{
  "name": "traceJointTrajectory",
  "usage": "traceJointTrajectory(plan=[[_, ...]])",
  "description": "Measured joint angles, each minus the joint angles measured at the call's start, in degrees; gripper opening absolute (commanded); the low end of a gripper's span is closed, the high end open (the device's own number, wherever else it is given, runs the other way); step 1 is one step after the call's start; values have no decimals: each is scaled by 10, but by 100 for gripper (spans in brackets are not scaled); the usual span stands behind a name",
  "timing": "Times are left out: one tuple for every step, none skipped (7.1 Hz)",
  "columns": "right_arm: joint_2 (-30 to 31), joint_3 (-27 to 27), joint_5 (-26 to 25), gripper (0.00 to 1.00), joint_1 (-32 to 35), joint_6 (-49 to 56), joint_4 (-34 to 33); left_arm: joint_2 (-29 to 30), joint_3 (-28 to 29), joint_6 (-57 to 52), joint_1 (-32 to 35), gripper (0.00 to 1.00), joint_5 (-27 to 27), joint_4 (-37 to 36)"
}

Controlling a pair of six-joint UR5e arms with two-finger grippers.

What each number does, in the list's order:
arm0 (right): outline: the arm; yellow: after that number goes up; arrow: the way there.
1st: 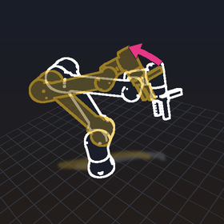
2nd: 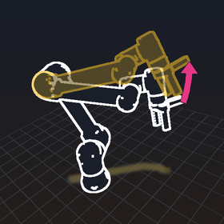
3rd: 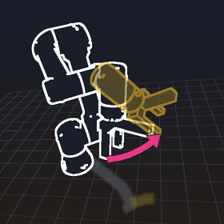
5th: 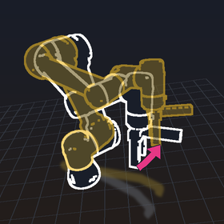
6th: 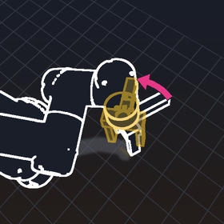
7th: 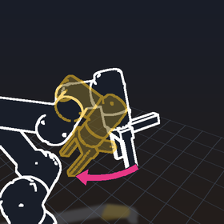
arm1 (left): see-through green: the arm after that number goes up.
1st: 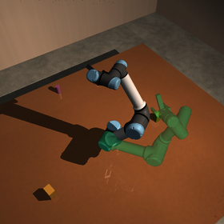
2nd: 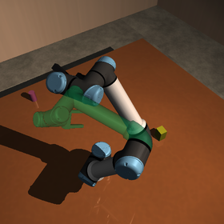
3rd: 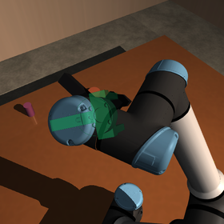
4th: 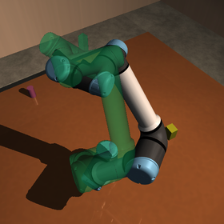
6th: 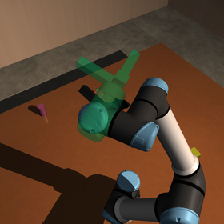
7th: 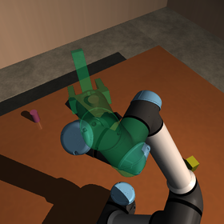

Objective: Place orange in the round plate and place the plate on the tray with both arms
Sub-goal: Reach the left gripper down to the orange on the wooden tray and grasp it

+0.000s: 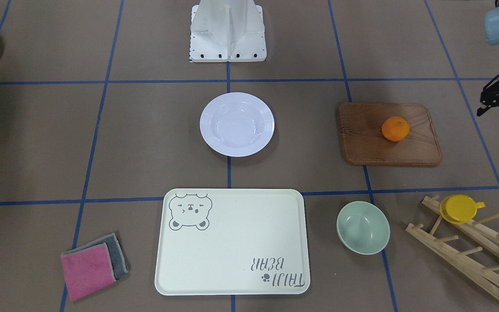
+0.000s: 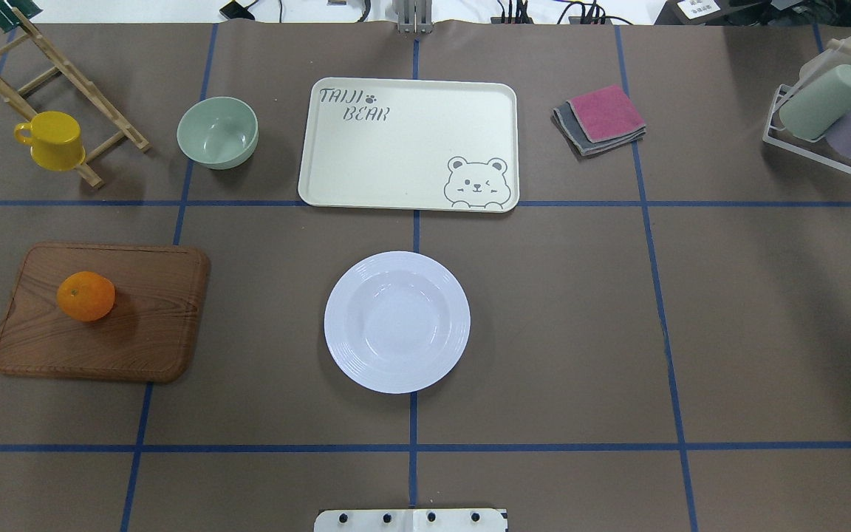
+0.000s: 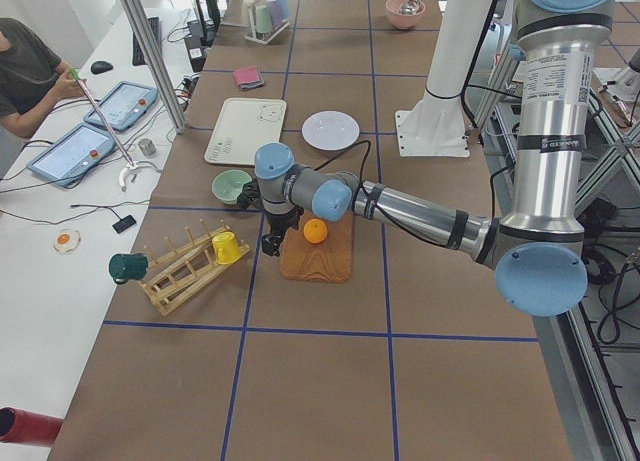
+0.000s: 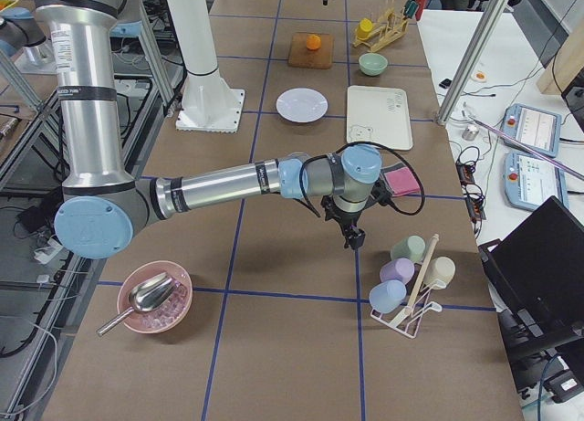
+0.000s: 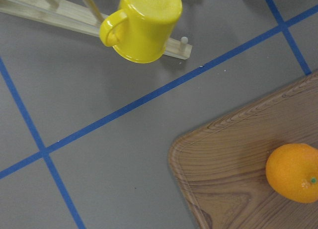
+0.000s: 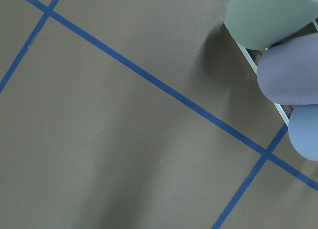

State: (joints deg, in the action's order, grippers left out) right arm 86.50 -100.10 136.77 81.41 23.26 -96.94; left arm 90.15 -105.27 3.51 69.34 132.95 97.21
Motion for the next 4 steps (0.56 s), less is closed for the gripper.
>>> traceJointTrajectory(plan=[[0, -2, 0, 100, -6, 0, 0, 1, 0, 61, -32, 100, -2, 29], [-1, -1, 0, 100, -10, -1, 0, 3, 0, 125, -70, 100, -14, 62], [0, 0, 0, 100, -11, -1, 0, 8, -1, 177, -110, 100, -40, 84], [0, 2, 0, 100, -11, -1, 0, 14, -2, 214, -143, 100, -67, 94]])
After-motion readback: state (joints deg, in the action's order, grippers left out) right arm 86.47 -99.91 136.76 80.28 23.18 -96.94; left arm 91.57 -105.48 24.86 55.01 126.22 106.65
